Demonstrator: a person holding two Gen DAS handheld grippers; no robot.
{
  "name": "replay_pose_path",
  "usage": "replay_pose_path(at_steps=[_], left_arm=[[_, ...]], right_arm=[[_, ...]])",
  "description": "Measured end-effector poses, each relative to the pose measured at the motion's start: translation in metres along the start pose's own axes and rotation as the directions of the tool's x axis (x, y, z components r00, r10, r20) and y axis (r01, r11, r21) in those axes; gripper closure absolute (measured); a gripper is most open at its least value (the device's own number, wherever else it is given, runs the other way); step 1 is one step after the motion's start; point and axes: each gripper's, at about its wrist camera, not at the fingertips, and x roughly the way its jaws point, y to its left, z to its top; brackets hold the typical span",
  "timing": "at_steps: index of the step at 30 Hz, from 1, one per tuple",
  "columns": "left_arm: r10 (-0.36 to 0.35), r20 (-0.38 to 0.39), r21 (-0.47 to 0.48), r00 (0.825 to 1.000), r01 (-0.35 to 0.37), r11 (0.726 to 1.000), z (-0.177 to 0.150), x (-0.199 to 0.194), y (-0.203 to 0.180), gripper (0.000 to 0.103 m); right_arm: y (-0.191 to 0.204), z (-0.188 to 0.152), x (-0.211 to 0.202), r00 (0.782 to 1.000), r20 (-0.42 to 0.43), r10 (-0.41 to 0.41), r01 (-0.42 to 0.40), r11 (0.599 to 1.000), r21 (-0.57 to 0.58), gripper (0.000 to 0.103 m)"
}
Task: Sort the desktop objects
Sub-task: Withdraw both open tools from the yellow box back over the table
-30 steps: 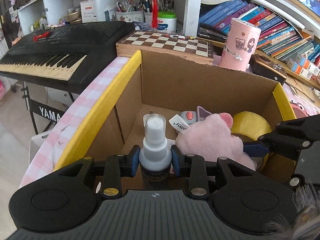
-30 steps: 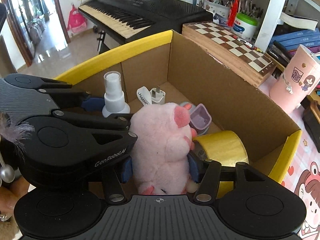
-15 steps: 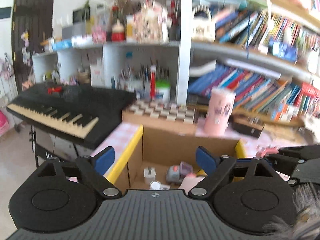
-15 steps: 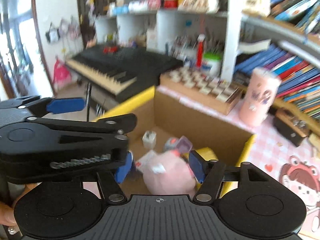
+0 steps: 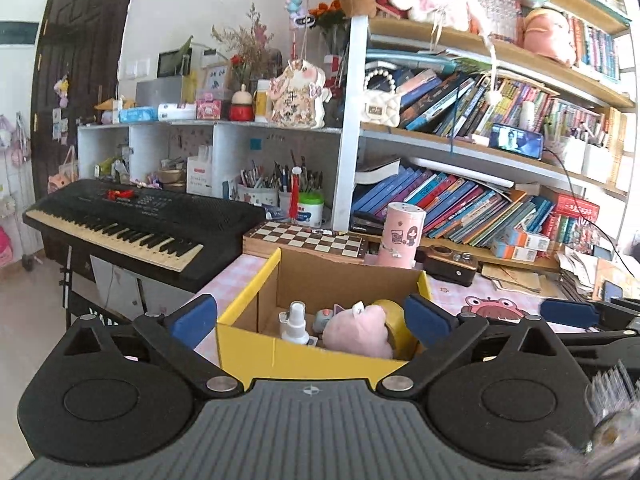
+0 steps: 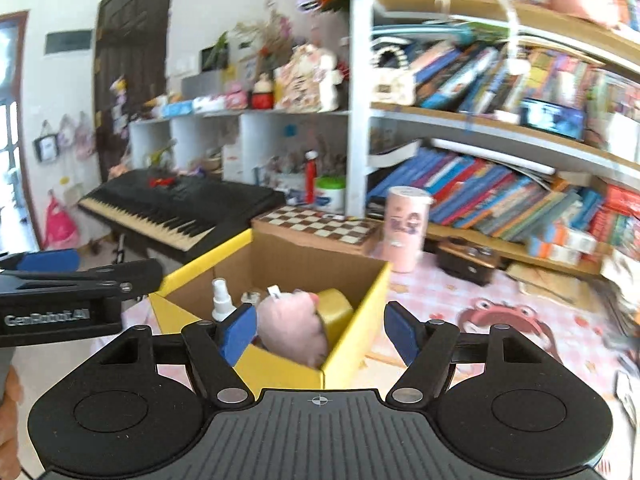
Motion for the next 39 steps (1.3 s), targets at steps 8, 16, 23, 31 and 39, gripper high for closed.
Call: replay_pose_path(at_steps=[8,16,23,31,39], left_arm=[[-0.002,0.017,0.027,1.000,0.001,1.000,-0.024,-0.052,0.002,0.000],[-0.042,-0.080,0.089,0.996,0.050,0.995,-0.055,-0.074,-0.013,0.000],[-0.067,-0.123,0.111,0.990,0.081,0.991,-0.068,-0.082,-0.023,0.000],[-0.060,-0.210,0.123,0.976,0.087,0.989,-0.088,-0.082,-0.037,0.000],[-0.059,-0.253,0.148,0.966,0.099,0.984,-0.096,-0.086,-0.051,0.000]], right_arm=[[-0.003,-0.036,-0.059,0.990,0.021,-0.143,0.141,0.987,0.083,0.031],[0.002,-0.077,-0.103,0.972,-0.031,-0.232,0.234,0.966,0.113,0.026],[0.000,-0.095,-0.123,0.964,-0.074,-0.257,0.265,0.951,0.159,0.025],[-0.016,-0.114,-0.132,0.941,-0.153,-0.301,0.328,0.923,0.201,0.021],[-0.022,-0.127,-0.141,0.923,-0.196,-0.333,0.369,0.908,0.197,0.012]])
